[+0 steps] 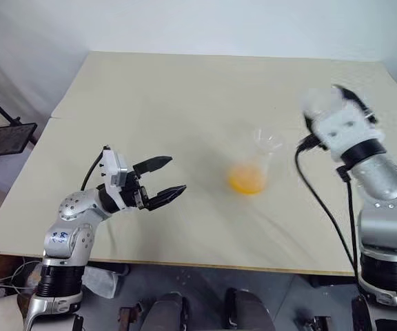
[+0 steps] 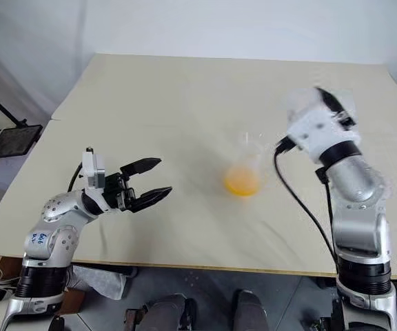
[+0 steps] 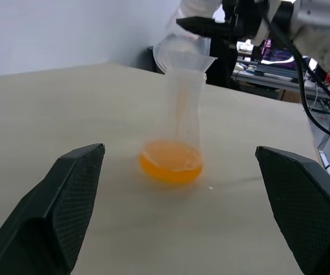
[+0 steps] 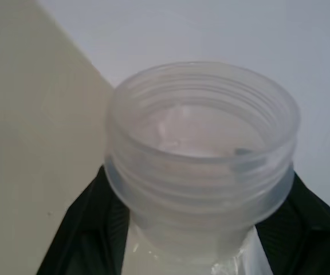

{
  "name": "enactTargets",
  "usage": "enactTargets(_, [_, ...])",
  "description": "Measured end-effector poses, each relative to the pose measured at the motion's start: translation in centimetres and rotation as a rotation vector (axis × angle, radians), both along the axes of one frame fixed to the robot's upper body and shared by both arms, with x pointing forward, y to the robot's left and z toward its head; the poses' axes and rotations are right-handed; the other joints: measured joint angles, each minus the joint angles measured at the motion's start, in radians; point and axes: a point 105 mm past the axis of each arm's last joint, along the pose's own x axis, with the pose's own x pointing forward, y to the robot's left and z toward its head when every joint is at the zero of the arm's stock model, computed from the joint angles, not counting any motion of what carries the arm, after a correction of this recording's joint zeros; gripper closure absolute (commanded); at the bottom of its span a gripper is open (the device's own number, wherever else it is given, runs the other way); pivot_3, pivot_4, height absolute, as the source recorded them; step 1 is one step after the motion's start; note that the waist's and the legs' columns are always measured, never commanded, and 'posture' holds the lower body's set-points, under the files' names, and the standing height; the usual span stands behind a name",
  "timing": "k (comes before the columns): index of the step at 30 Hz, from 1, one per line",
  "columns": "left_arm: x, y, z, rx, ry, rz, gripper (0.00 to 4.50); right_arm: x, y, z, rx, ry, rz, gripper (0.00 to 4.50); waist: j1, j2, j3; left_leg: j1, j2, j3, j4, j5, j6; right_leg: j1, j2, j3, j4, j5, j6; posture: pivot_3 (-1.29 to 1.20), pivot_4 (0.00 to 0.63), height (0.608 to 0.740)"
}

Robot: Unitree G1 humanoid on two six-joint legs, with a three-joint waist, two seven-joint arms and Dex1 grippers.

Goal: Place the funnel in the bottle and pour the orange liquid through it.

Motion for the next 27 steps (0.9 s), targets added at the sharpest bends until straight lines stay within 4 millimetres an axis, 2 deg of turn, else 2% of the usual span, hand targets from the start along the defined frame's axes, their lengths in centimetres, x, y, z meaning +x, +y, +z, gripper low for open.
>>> enactTargets(2, [0.4,0.1,0.4,0.001,-0.013,0.003,0.0,-0.1,-2.1,1.0,0.302,-0.007,0.043,1.99,0.0,0.0,0.0,0.0,0.0,0.0,0.0,0.0,0.0,-0.001,-0.001,0.0,0.003,0.0,0.0,0.0,0.15,0.74])
enactTargets(5, [0.5,0.2,0.7,0.003,-0.029,-0.001,0.0,-0.1,-4.9,0.8,0.497,0.003,0.034,1.99,0.001,0.0,0.0,0.0,-0.001,-0.001,-0.001,0.0,0.0,-0.001,-0.001,0.001,0.004,0.0,0.0,0.0,0.15,0.74])
enactTargets(8, [0.5,0.2,0.7,0.003,-0.035,-0.002,0.0,0.6,-9.6,-2.7,0.687,0.08,-0.094,1.99,0.003,0.0,0.0,0.0,-0.003,-0.001,-0.002,0.0,0.0,-0.002,-0.002,0.001,0.004,0.0,0.0,0.0,0.15,0.74])
enactTargets(10, [0.5,0.1,0.7,0.002,-0.035,-0.001,0.0,0.7,-11.5,-5.0,0.752,0.126,-0.155,1.99,0.0,0.0,0.0,0.001,-0.003,0.001,-0.004,0.0,0.0,-0.003,-0.002,0.001,0.004,0.0,0.0,0.0,0.15,0.74])
enactTargets(12, [0.5,0.1,0.7,0.002,-0.035,-0.001,0.0,0.9,-12.0,-6.7,0.773,0.166,-0.168,1.99,-0.006,0.001,0.0,0.001,-0.003,0.002,-0.004,0.0,0.001,-0.003,-0.001,0.0,0.005,0.0,0.0,0.0,0.15,0.74])
enactTargets(15, [0.5,0.1,0.7,0.002,-0.036,-0.002,0.0,0.9,-12.1,-6.5,0.753,0.153,-0.156,1.99,-0.02,0.001,0.001,0.002,-0.002,0.003,-0.004,0.0,0.001,-0.003,-0.001,0.0,0.005,0.0,0.0,0.0,0.15,0.74])
enactTargets(21, [0.6,0.1,0.9,0.001,-0.041,-0.003,0.0,0.9,-12.1,-6.2,0.746,0.137,-0.137,0.02,-0.019,0.001,0.001,0.002,-0.002,0.003,-0.004,0.001,0.0,-0.003,-0.001,0.001,0.005,0.0,0.0,0.0,0.15,0.74])
enactTargets(23, [0.6,0.1,1.0,0.001,-0.044,-0.004,0.0,0.6,-12.4,-5.8,0.735,0.133,-0.137,0.02,-0.014,0.001,0.001,0.001,-0.002,0.002,-0.004,0.001,0.001,-0.003,-0.002,0.002,0.005,0.0,0.0,0.0,0.15,0.74])
enactTargets(27, [0.7,0.1,0.7,-0.001,-0.013,0.0,0.0,-1.2,-14.0,-5.6,0.667,0.148,-0.16,0.02,-0.001,0.001,0.001,0.001,-0.002,0.001,-0.004,0.001,0.001,-0.002,-0.002,0.002,0.003,0.0,0.0,0.0,0.15,0.74])
